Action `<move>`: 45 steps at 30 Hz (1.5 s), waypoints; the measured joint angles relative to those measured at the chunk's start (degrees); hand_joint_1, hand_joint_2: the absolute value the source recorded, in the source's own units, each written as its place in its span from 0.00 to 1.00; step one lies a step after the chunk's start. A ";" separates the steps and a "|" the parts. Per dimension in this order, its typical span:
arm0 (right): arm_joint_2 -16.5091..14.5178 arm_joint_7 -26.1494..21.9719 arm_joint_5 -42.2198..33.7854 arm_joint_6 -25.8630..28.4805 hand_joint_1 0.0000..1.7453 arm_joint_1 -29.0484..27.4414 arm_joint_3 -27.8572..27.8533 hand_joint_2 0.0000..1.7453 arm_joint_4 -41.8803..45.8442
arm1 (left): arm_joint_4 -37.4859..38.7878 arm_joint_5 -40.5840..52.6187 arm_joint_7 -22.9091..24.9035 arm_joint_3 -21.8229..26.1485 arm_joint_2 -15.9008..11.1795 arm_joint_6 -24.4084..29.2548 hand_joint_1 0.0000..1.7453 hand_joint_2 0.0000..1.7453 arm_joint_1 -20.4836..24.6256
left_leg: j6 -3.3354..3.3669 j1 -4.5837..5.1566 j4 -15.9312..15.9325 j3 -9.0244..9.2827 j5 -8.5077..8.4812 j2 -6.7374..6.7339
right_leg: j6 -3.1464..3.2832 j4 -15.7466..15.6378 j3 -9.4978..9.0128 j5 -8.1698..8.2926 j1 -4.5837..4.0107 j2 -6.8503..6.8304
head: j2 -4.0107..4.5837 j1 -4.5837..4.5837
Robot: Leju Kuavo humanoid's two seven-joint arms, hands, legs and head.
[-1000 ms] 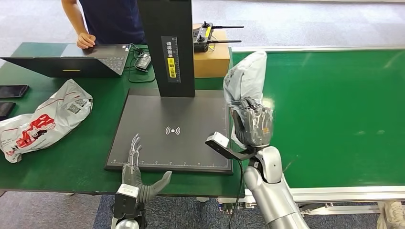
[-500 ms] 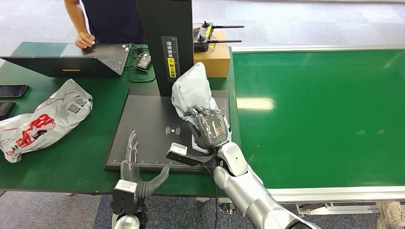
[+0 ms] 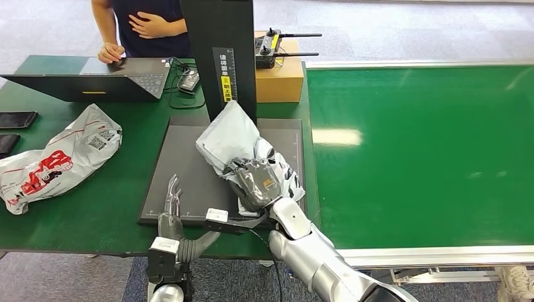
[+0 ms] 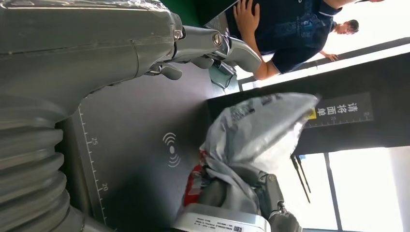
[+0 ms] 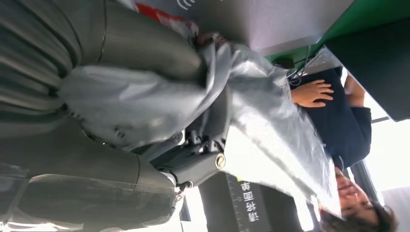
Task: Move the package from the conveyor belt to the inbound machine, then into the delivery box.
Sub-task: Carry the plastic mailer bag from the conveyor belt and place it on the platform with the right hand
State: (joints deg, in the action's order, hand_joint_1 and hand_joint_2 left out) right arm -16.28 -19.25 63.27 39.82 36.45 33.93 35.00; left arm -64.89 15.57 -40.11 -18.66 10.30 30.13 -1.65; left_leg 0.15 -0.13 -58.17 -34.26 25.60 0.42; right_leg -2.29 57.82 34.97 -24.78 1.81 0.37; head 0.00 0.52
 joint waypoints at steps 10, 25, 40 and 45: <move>-0.55 0.88 -1.93 0.05 0.00 0.58 1.04 1.00 -2.62 | 1.52 -1.27 0.00 -1.69 -1.19 0.20 0.00 1.00 0.85 | 0.00 0.00 -0.02 0.00 0.00 0.00 | 0.00 0.00 0.00 0.00 0.01 0.00 | 0.00 0.00; 0.25 -18.62 -25.04 -5.59 0.00 -3.80 -4.27 1.00 8.02 | 3.88 -2.72 -0.05 -4.24 -1.78 -0.98 0.00 1.00 4.32 | 0.00 0.00 -0.02 0.01 0.00 -0.01 | 0.00 0.00 0.01 0.00 0.00 0.01 | 0.00 0.00; 7.14 -20.73 -55.79 -30.98 0.00 -9.26 -2.93 1.00 30.16 | 4.72 -3.39 -0.07 -4.54 -1.90 -0.42 0.00 1.00 4.98 | 0.00 0.01 -0.02 0.00 0.00 0.00 | 0.00 -0.01 0.01 0.00 0.01 0.01 | 0.00 0.01; 10.04 -20.76 -57.71 -33.74 0.00 -12.83 -3.03 1.00 38.33 | 4.71 -2.80 -0.07 -4.49 -2.09 -0.20 0.00 1.00 4.76 | 0.00 0.01 -0.02 0.00 0.00 0.00 | 0.00 -0.02 0.01 0.00 0.01 0.00 | 0.00 -0.01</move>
State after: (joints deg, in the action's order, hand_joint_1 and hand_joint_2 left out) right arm -6.24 -40.01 5.56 6.08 23.62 30.90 73.33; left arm -60.17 12.77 -40.17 -23.15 8.21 29.93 3.11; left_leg 0.15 -0.13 -58.19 -34.26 25.61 0.42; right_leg -2.29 57.80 34.99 -24.78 1.82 0.37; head 0.00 0.52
